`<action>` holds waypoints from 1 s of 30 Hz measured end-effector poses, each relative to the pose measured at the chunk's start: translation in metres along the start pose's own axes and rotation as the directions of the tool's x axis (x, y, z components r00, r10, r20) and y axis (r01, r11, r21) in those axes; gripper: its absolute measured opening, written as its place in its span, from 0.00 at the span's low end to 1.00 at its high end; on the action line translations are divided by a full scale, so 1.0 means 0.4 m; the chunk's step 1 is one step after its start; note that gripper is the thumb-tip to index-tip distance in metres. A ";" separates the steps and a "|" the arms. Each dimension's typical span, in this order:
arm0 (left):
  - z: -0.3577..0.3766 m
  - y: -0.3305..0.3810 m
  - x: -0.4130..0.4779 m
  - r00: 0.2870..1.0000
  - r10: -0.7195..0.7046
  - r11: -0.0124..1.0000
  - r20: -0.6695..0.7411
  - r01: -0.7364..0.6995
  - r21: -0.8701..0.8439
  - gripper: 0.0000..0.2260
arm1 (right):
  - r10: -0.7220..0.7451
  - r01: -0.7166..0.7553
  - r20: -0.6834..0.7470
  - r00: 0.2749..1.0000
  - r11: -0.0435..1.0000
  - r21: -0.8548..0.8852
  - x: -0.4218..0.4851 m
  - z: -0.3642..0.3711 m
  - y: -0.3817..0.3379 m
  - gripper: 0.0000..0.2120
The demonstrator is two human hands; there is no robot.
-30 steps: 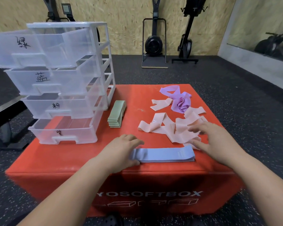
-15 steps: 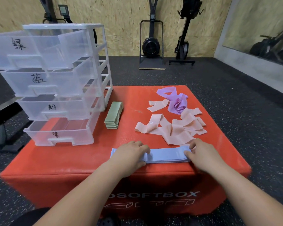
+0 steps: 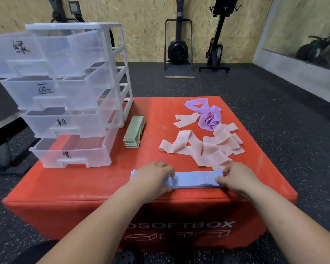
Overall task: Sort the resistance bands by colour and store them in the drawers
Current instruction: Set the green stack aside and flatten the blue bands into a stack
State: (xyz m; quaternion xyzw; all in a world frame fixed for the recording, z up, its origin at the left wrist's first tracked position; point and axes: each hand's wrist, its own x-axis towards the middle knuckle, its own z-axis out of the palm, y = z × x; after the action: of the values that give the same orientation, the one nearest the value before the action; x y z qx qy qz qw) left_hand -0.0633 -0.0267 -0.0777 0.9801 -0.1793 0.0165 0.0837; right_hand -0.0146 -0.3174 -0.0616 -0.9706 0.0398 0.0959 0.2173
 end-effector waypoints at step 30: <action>-0.003 0.065 0.029 0.979 -0.095 0.930 -0.178 0.023 -0.367 0.12 | 0.050 -0.113 0.102 0.993 0.515 0.850 -0.025 -0.017 -0.070 0.18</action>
State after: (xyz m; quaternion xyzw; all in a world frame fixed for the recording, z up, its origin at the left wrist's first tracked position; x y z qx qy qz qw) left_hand -0.0615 -0.0545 -0.0716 0.9464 -0.1407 0.0755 0.2809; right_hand -0.0198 -0.2948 -0.0421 -0.7326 0.1201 0.1056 0.6617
